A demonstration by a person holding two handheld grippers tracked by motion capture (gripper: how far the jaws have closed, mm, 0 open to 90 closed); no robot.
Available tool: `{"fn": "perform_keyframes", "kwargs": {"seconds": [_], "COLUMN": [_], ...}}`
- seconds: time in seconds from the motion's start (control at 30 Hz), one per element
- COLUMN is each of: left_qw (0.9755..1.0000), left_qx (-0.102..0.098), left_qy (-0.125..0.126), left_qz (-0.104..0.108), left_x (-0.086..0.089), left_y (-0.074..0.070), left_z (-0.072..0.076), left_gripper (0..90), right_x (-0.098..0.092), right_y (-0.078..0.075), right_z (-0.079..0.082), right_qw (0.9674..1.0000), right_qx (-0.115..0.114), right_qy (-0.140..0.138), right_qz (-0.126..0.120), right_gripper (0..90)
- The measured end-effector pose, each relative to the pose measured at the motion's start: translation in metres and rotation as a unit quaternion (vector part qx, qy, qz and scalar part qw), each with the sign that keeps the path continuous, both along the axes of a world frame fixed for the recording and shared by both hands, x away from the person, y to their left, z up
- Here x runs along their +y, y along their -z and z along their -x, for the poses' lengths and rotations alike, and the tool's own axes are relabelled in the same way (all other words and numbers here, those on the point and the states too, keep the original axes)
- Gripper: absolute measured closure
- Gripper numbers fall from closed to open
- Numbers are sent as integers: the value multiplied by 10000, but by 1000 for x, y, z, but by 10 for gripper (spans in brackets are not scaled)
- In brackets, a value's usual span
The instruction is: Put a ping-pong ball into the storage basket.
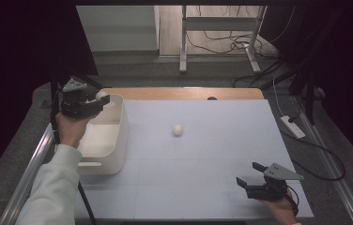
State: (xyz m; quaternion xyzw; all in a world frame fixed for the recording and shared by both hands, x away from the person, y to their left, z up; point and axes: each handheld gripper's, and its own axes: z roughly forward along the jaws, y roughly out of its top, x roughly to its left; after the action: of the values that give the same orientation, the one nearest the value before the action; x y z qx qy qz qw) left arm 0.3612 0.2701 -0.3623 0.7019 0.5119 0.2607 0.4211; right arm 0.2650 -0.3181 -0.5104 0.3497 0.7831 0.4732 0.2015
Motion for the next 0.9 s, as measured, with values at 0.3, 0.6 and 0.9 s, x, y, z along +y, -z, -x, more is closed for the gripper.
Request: {"fn": "perform_keyframes", "kwargs": {"seconds": [0.3, 0.6, 0.9], "left_qw": [9996, 9993, 9983], "left_qx": [124, 239, 468], "left_qy": [-229, -295, -340], "left_qz": [85, 59, 10], "left_x": [16, 22, 22], "left_y": [6, 10, 19], "left_z": [-4, -7, -14], "left_gripper": [508, 508, 508], "right_x": [0, 1, 1], "right_y": [0, 0, 0], "right_z": [0, 0, 0], "right_qw": [10000, 10000, 10000], "right_qx": [2, 3, 5], "right_qy": [3, -6, -12], "right_qz": [15, 24, 23], "right_gripper": [117, 117, 117]}}
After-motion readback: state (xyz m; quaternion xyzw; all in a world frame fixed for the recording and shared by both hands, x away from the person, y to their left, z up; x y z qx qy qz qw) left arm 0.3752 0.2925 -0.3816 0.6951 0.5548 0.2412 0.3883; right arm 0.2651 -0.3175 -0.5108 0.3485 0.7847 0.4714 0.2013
